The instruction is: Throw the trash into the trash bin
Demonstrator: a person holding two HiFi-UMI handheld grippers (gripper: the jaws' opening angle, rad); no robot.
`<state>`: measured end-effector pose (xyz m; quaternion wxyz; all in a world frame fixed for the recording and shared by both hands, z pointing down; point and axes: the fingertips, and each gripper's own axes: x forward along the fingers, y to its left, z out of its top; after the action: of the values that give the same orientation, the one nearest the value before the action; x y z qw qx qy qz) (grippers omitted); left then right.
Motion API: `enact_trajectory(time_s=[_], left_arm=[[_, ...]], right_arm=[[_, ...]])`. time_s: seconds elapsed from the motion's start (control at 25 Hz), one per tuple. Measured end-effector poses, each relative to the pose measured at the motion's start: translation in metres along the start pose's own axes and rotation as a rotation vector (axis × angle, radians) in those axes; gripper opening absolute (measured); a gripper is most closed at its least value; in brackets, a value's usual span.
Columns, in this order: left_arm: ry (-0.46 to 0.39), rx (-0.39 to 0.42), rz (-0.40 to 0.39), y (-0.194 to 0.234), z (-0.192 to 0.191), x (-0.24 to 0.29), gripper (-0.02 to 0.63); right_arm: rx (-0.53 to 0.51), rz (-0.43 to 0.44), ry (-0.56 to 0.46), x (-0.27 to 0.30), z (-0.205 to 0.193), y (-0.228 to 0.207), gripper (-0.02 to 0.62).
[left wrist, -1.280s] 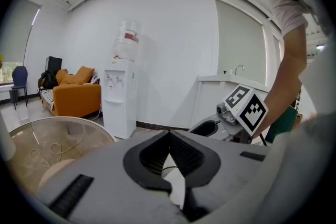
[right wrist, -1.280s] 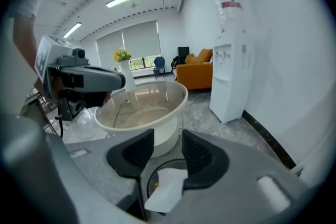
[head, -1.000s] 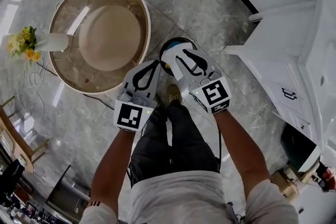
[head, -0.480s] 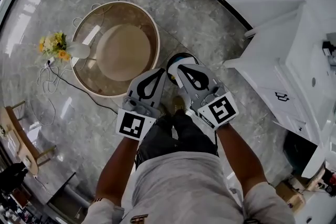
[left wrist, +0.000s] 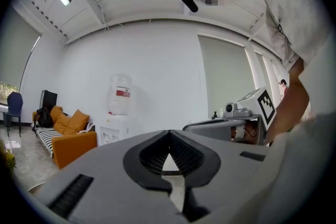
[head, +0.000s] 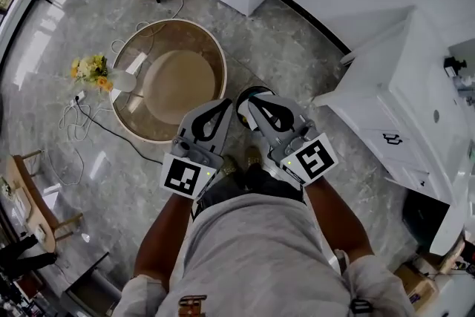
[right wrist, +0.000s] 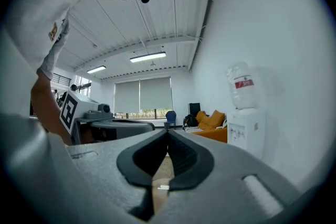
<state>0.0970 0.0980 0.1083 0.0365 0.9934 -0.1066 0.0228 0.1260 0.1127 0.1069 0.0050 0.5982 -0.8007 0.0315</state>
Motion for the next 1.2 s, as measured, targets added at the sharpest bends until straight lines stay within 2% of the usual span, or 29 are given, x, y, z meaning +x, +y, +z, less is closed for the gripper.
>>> enact_trajectory(time_s=[0.28, 0.44, 1.08, 1.2], left_arm=[[-0.057, 0.019, -0.02, -0.009, 0.03, 0.001, 0.0], [-0.128, 0.027, -0.022, -0.01, 0.053, 0.003, 0.0], [-0.121, 0.022, -0.031, -0.017, 0.055, -0.011, 0.0], [-0.141, 0.018, -0.044, -0.02, 0.06, -0.014, 0.0]], right_arm=[[-0.042, 0.0, -0.038, -0.004, 0.027, 0.0, 0.002], [-0.052, -0.003, -0.06, -0.004, 0.04, 0.002, 0.002], [-0.069, -0.034, -0.077, -0.017, 0.053, 0.01, 0.0], [-0.07, -0.04, -0.075, -0.02, 0.054, 0.013, 0.0]])
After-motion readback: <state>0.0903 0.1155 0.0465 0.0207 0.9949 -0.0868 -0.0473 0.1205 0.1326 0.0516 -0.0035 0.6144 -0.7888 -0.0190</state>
